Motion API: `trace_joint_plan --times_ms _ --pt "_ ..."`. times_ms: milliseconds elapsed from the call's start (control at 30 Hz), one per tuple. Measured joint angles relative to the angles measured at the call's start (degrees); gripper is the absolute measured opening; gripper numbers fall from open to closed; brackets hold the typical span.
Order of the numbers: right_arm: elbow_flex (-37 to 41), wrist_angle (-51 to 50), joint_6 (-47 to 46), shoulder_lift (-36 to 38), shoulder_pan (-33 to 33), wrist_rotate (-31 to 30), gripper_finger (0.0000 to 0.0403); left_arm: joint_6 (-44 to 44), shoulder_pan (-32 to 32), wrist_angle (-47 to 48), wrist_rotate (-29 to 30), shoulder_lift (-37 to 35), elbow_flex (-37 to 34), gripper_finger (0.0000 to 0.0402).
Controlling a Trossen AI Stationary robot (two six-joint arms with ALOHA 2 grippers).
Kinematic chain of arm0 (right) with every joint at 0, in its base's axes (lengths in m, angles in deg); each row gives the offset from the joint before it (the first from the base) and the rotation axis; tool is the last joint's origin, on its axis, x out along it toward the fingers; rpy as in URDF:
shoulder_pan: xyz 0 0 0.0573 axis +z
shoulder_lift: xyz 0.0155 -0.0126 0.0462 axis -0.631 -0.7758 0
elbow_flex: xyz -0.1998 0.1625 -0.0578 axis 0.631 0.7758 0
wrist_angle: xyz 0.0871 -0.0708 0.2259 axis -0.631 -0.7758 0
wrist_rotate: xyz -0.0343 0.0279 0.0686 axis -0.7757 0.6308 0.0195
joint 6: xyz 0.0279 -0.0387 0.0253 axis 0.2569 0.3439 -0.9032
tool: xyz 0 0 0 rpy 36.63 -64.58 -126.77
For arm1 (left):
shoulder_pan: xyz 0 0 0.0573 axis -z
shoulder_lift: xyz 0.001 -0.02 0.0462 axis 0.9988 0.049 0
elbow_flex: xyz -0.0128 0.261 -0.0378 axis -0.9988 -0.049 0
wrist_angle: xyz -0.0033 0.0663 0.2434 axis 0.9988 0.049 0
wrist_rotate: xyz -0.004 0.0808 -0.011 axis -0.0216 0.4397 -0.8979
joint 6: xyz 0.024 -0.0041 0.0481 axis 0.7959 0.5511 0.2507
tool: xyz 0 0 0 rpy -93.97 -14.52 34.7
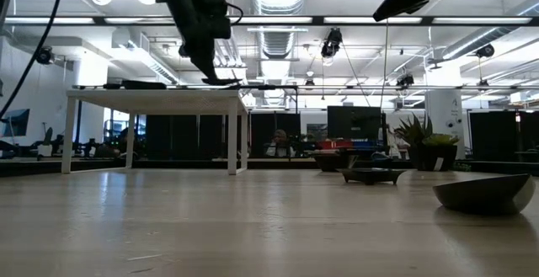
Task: Pick & Place Mini shaped plates
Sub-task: Stack the drop shaped plate on top of the other drop shaped plate on the shelf
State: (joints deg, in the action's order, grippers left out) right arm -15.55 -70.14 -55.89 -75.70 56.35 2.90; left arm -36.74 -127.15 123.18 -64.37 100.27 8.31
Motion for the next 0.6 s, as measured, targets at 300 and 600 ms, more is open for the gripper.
trace_joint_plan --times_ms 300,600 --pt "0.0 0.0 0.8 0.0 0.0 0.0 0.0059 0.2 -0.1 -0.3 -0.1 0.1 0.0 0.0" --pt "0.0 0.0 0.8 0.0 0.0 0.0 0.0059 -0.2 -0.1 -1.0 0.3 0.4 0.0 0.0003"
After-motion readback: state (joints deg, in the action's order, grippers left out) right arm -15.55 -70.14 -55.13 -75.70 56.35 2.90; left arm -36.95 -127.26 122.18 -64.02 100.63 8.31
